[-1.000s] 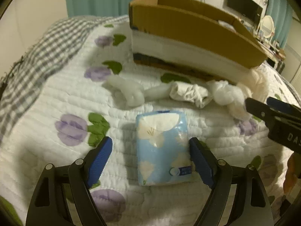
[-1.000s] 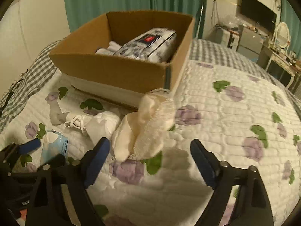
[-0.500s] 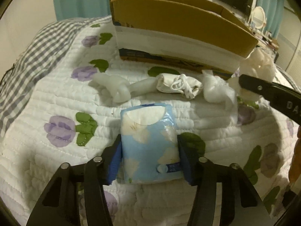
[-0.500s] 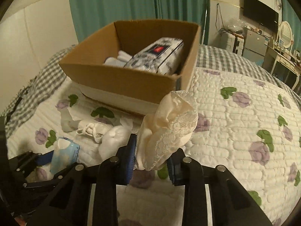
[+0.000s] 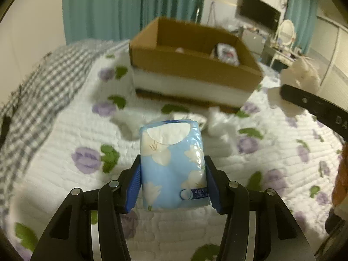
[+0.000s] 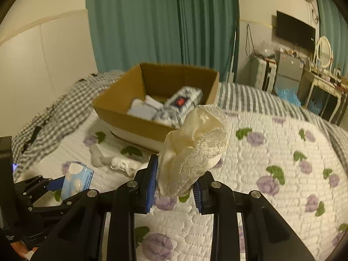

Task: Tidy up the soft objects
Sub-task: 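Carry both items over the box and open both tools to release them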

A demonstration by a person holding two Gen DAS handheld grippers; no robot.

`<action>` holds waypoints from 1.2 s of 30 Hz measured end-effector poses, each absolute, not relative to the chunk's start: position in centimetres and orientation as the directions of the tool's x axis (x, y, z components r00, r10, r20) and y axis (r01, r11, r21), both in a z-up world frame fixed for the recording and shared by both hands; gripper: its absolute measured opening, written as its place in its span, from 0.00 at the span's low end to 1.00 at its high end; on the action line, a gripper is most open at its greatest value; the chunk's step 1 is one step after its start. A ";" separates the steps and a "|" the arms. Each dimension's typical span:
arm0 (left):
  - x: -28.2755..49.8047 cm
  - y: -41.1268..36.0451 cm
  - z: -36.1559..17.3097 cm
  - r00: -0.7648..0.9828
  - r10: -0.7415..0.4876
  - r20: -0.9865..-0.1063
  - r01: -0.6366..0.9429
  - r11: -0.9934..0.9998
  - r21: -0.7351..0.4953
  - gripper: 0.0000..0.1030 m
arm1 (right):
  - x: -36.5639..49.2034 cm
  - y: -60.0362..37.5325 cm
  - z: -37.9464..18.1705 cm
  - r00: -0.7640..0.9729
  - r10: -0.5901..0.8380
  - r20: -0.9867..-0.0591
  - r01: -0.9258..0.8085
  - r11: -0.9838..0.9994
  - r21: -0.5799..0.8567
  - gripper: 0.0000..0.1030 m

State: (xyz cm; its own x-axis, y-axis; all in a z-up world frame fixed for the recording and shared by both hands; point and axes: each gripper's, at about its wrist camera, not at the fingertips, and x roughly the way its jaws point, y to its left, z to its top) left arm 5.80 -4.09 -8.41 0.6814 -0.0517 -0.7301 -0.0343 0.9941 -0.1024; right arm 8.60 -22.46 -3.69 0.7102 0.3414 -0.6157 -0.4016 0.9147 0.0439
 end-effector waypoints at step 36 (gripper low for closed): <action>25.1 -2.4 -3.1 0.782 -0.053 -0.621 0.119 0.991 0.066 0.52 | 27.8 -14.9 -2.2 0.686 0.449 -0.572 -0.490 0.867 0.092 0.50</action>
